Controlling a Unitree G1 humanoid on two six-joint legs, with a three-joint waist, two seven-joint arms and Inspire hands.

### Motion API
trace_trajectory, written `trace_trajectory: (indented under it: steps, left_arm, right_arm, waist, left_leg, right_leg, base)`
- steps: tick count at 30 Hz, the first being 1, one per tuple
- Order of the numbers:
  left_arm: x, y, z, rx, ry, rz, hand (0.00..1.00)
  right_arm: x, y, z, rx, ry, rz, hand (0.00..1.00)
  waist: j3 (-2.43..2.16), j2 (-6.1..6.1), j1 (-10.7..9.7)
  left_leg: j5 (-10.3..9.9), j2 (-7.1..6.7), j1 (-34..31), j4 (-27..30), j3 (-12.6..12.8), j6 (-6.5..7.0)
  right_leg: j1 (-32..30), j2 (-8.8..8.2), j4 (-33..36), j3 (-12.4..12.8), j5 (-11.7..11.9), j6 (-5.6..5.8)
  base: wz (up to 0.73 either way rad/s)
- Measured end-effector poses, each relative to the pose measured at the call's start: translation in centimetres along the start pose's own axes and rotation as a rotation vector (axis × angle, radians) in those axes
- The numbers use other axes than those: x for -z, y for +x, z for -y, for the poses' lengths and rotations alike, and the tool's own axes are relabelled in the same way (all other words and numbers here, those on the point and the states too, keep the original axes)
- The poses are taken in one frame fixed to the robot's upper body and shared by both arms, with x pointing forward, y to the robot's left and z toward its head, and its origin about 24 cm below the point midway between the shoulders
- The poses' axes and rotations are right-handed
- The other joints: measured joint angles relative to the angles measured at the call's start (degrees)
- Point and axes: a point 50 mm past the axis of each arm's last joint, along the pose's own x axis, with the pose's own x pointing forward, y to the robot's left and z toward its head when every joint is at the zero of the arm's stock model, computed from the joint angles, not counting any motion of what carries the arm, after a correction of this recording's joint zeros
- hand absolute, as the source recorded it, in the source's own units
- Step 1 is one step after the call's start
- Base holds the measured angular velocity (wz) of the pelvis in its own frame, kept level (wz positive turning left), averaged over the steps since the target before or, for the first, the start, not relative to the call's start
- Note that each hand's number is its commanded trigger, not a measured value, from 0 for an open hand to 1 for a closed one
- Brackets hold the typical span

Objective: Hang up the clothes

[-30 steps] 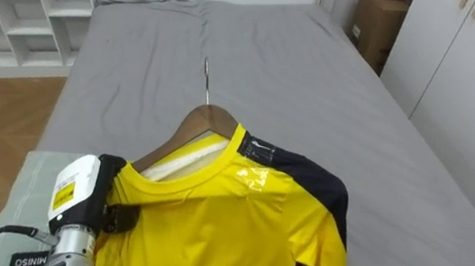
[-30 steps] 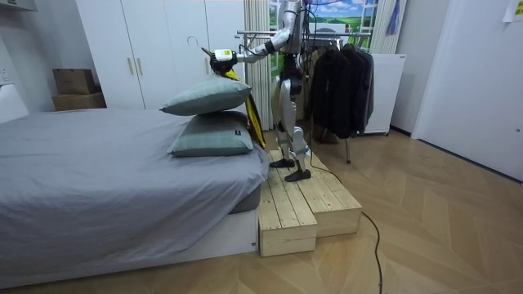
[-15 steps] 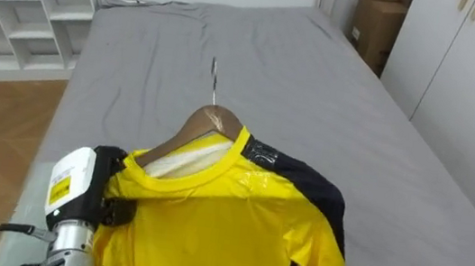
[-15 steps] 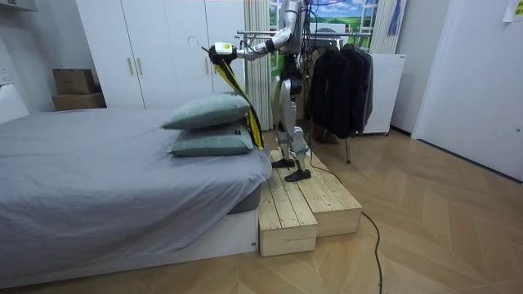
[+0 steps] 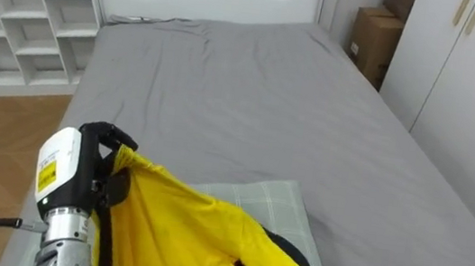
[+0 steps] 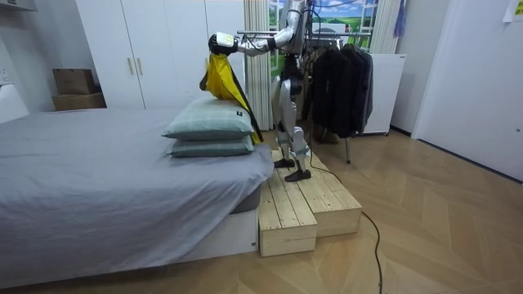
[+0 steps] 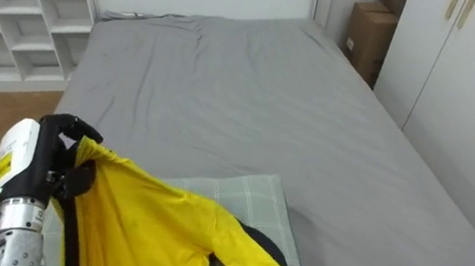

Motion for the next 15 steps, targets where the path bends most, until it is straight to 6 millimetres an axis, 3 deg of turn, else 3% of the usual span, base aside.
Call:
trace_trajectory:
  steps: [15]
  left_arm:
    - [0.00,-0.02,0.02,0.000,-0.001,-0.001,1.00]
  right_arm:
    - [-0.13,0.03,-0.08,-0.001,-0.020,-0.008,0.00]
  waist:
    - [0.17,-0.30,0.54]
  left_leg:
    - [0.00,0.00,0.02,-0.25,-0.07,0.00]
  right_leg:
    - [0.01,0.04,-0.24,0.00,-0.02,0.03]
  base:
    - [0.00]
